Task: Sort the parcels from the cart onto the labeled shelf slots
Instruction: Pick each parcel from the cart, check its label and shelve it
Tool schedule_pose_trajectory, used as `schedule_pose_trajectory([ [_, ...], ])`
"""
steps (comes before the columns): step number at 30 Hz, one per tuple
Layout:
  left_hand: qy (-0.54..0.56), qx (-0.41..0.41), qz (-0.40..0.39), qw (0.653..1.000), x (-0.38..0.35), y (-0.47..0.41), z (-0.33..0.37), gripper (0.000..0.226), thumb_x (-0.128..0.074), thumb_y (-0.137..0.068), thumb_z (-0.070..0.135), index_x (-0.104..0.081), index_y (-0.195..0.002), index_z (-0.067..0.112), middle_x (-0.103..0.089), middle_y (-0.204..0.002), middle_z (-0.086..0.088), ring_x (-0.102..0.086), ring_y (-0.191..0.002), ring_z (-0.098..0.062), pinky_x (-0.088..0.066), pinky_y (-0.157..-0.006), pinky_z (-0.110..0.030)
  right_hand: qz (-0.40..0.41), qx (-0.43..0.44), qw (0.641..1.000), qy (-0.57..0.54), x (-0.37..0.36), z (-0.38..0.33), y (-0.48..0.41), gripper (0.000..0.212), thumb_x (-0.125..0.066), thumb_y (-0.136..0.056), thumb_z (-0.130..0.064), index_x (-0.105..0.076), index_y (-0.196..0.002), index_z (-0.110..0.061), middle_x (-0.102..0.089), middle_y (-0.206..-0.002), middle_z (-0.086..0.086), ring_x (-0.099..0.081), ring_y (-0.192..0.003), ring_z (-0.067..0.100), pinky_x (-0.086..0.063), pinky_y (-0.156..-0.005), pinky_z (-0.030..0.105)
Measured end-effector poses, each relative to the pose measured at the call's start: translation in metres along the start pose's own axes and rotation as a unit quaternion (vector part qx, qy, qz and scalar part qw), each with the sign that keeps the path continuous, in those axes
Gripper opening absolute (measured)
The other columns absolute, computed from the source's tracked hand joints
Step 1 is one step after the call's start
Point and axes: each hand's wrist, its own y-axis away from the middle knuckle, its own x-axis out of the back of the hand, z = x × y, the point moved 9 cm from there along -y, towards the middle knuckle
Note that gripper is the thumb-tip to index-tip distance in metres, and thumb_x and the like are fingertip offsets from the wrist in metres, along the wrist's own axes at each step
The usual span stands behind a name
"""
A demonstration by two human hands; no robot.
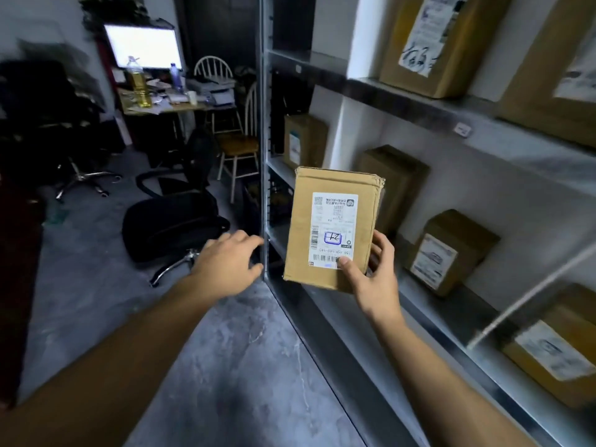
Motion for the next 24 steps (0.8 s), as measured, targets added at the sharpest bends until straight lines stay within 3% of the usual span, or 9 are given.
schedule_pose_trajectory([
  [3,-0.011,0.007,0.004,1.000,-0.001,-0.027,-0.048,0.053,-0.052,-0.091,0.047,-0.041,-0.141,0.032,-0.049,-0.133,0.003,-0.045,-0.121,-0.023,-0.037,-0.100,-0.040,-0.010,0.007,1.000,-0.012,-0.051,0.002,-0.033,0.070,-0.076,-0.088,-0.018,-0.034,-0.141,-0.036,-0.049,-0.134,-0.022,-0.045,-0.116,-0.022,-0.039,-0.096,0.007],
  [6,-0.023,0.003,-0.001,1.000,-0.003,-0.063,-0.099,0.053,-0.052,-0.090,0.048,-0.041,-0.140,0.032,-0.049,-0.132,0.003,-0.046,-0.120,-0.022,-0.037,-0.098,-0.039,-0.010,0.011,1.000,-0.025,-0.105,0.002,-0.069,0.068,-0.073,-0.089,-0.012,-0.034,-0.140,-0.033,-0.047,-0.126,-0.029,-0.046,-0.105,-0.029,-0.038,-0.082,-0.003],
  [11,-0.033,-0.015,-0.017,0.999,0.004,-0.124,-0.176,0.053,-0.051,-0.091,0.050,-0.040,-0.140,0.033,-0.048,-0.133,0.004,-0.045,-0.120,-0.021,-0.036,-0.098,-0.038,0.025,-0.006,0.999,-0.035,-0.185,-0.002,-0.125,0.067,-0.074,-0.088,-0.011,-0.035,-0.137,-0.036,-0.051,-0.124,-0.027,-0.051,-0.105,-0.024,-0.043,-0.086,0.002],
  [14,-0.040,-0.039,-0.022,0.998,0.006,-0.158,-0.211,0.052,-0.050,-0.092,0.050,-0.039,-0.141,0.033,-0.047,-0.133,0.005,-0.045,-0.120,-0.020,-0.035,-0.099,-0.037,0.052,-0.013,0.998,-0.017,-0.215,-0.001,-0.153,0.067,-0.074,-0.088,-0.014,-0.035,-0.137,-0.038,-0.049,-0.121,-0.035,-0.049,-0.106,-0.025,-0.043,-0.099,0.018],
  [17,-0.048,-0.055,-0.021,0.997,0.007,-0.189,-0.230,0.051,-0.049,-0.093,0.048,-0.039,-0.141,0.031,-0.046,-0.135,0.003,-0.044,-0.121,-0.022,-0.035,-0.099,-0.037,0.076,-0.023,0.997,-0.001,-0.230,0.007,-0.176,0.069,-0.075,-0.088,-0.019,-0.035,-0.141,-0.034,-0.049,-0.125,-0.033,-0.048,-0.115,-0.018,-0.042,-0.110,0.034],
  [21,-0.054,-0.100,-0.030,0.993,-0.002,-0.230,-0.229,0.051,-0.048,-0.094,0.048,-0.038,-0.141,0.030,-0.044,-0.137,0.003,-0.041,-0.124,-0.023,-0.032,-0.103,-0.039,0.125,-0.039,0.991,0.014,-0.232,0.016,-0.207,0.072,-0.077,-0.082,-0.035,-0.034,-0.140,-0.041,-0.053,-0.139,-0.012,-0.053,-0.126,0.007,-0.044,-0.110,0.048],
  [24,-0.053,-0.134,-0.035,0.989,-0.011,-0.263,-0.219,0.050,-0.046,-0.095,0.047,-0.039,-0.140,0.028,-0.044,-0.136,0.003,-0.040,-0.125,-0.023,-0.031,-0.105,-0.039,0.181,-0.044,0.982,0.023,-0.223,0.026,-0.228,0.074,-0.077,-0.080,-0.040,-0.034,-0.140,-0.043,-0.053,-0.142,-0.007,-0.054,-0.127,0.011,-0.045,-0.108,0.048],
])
